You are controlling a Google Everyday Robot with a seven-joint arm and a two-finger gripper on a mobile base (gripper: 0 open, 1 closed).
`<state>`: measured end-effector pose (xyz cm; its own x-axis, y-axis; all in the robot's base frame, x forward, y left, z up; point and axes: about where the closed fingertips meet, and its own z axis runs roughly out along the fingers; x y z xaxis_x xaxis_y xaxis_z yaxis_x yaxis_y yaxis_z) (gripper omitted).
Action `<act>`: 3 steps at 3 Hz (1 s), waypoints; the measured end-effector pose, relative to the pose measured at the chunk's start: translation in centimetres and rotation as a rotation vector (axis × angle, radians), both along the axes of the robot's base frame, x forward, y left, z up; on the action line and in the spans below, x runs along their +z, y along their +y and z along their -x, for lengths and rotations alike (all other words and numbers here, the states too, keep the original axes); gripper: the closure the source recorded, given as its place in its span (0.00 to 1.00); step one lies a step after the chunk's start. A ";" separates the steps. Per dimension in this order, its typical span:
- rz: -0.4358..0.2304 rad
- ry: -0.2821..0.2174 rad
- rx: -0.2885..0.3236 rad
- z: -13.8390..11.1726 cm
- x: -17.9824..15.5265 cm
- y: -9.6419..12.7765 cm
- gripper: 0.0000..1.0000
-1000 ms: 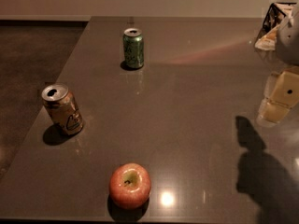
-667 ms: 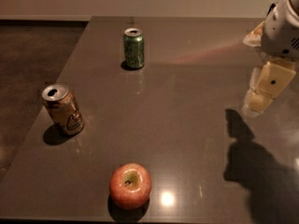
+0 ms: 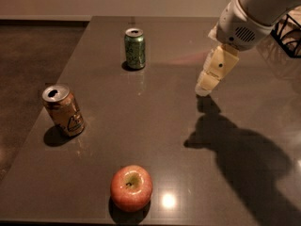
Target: Move green can near apple
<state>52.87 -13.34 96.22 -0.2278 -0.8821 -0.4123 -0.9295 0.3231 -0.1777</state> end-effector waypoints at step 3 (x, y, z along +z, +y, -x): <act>-0.166 -0.058 -0.058 -10.2 -2.7 9.9 0.00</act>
Offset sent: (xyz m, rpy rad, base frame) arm 0.1156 0.1078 -0.0302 0.1833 -0.0787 -0.0817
